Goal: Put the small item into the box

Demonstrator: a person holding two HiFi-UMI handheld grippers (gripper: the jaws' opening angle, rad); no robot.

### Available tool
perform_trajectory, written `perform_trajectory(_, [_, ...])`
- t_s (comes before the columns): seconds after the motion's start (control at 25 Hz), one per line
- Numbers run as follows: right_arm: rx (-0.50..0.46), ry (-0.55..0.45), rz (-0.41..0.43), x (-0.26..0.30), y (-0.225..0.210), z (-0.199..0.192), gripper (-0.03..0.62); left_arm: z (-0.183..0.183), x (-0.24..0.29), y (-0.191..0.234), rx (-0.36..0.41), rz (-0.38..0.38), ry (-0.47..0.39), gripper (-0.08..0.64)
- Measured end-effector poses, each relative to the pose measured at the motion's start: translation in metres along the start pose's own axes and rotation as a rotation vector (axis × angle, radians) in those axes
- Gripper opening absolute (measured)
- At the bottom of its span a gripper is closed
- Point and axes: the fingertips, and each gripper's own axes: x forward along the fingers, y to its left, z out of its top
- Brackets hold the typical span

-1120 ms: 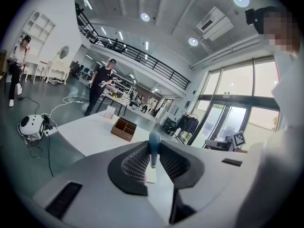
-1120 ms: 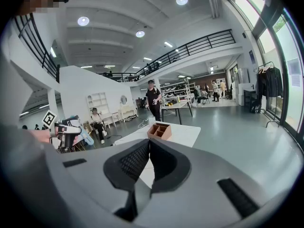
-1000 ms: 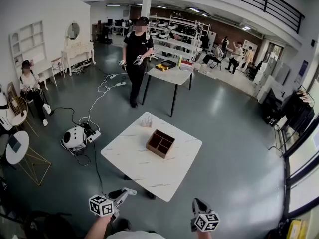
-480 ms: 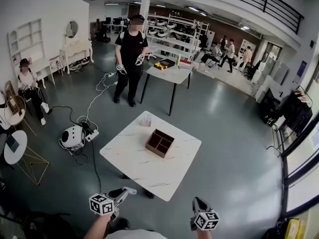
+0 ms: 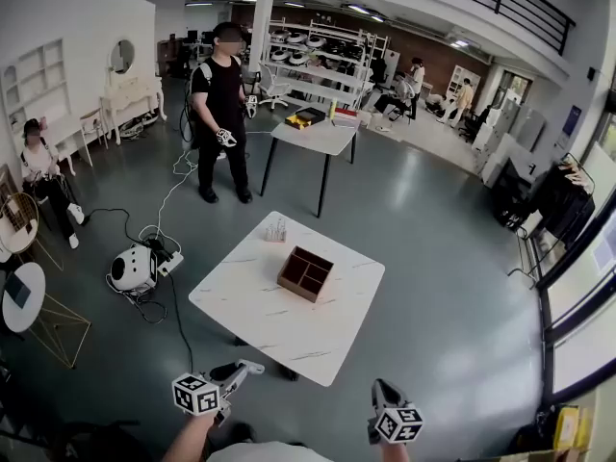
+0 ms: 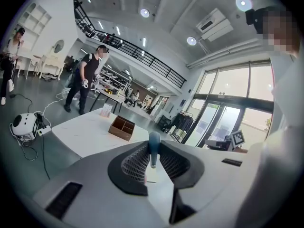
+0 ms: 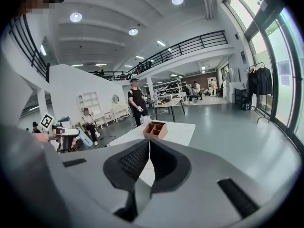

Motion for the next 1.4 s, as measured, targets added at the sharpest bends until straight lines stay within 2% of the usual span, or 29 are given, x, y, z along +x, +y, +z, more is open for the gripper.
perform_trajectory(0.92, [0.042, -0.006, -0.055, 0.033, 0.082, -0.023, 0.026, 0.027, -0.012, 0.062, 0.042, -0.117, 0.087, 0.072])
perform_trajectory(1.4, [0.053, 0.021, -0.077, 0.048, 0.071, -0.017, 0.026, 0.026, 0.011, 0.076, 0.018, -0.129, 0.115, 0.072])
